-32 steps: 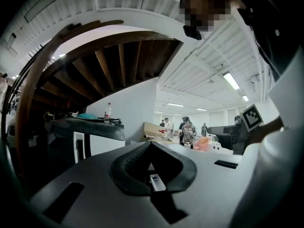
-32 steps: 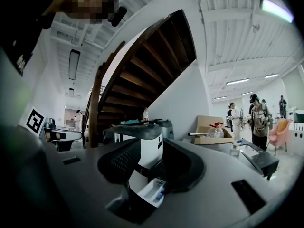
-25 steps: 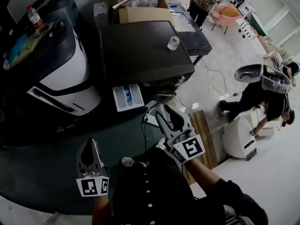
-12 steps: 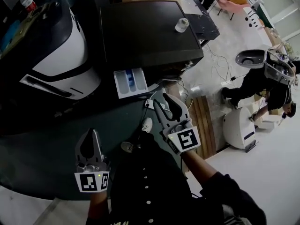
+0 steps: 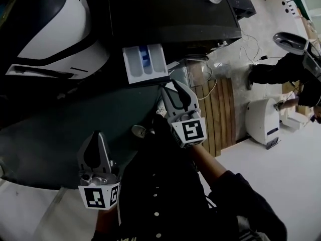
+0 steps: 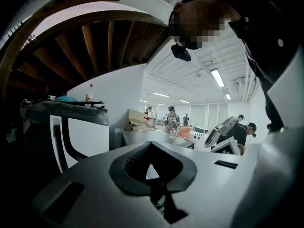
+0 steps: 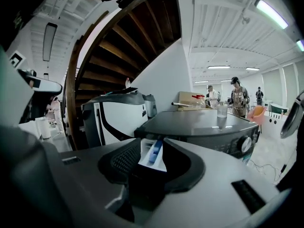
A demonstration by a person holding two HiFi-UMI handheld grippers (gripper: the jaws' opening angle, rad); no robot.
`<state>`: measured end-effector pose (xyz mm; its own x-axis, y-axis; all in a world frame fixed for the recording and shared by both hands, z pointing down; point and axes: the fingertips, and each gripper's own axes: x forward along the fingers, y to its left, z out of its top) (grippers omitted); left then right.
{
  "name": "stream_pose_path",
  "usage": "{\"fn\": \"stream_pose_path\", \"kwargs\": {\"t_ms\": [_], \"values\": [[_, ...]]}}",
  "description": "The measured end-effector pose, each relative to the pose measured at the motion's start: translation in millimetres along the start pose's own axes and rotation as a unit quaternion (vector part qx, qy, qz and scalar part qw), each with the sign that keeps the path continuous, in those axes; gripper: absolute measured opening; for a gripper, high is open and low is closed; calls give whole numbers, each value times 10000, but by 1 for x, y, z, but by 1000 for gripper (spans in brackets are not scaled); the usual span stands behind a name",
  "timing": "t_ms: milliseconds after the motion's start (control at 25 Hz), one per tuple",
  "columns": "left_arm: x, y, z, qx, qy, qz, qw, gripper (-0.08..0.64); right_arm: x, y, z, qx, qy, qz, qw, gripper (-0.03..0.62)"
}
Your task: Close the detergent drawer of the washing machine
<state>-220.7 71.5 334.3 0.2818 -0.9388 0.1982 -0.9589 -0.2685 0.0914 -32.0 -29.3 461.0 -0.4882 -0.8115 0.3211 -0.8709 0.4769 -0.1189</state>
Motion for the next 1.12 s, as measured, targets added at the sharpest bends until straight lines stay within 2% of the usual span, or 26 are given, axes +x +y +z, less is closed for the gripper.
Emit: {"fn": "stream_pose_path", "kwargs": {"t_ms": [360,600,960,1120], "values": [[8,-6,-29,-63,330,-141,9993,14,22,-4,-67,184,436,-301,9984,160],[2,-4,-49,-128,592,-75,9981,14,30,-2,-100,355,531,-399,9972,160],[0,-9,-63,-224,789,-31,9966,14,39,2,-109,622,575,-422,9955,160],[5,-13,-65,-237,813,-52,9964,14,45,-2,-110,868,570,-659,9924,147]]}}
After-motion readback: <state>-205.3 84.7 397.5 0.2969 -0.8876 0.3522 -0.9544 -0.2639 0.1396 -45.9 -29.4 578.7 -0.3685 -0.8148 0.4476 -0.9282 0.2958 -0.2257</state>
